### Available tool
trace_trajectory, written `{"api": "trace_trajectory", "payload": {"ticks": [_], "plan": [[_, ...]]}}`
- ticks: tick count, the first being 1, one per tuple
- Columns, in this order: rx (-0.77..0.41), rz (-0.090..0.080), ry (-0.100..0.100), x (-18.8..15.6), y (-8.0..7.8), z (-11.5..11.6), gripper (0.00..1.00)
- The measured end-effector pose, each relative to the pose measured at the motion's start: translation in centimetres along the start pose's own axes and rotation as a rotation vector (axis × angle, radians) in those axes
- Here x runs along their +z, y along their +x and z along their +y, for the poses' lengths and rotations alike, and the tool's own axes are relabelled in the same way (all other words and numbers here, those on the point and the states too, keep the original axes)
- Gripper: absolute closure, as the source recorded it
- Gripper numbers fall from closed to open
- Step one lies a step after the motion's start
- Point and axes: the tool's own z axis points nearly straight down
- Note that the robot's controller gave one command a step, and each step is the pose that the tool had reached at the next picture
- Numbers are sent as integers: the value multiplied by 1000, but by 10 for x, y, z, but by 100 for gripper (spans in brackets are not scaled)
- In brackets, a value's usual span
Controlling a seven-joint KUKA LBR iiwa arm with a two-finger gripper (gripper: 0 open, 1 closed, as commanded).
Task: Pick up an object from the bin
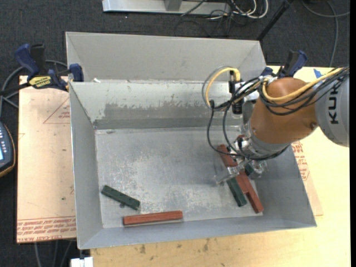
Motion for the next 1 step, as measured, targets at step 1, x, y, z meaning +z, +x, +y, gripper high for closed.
{"api": "trace_trajectory", "payload": {"ticks": [1], "plan": [[-64,-9,11,17,25,-12,0]]}}
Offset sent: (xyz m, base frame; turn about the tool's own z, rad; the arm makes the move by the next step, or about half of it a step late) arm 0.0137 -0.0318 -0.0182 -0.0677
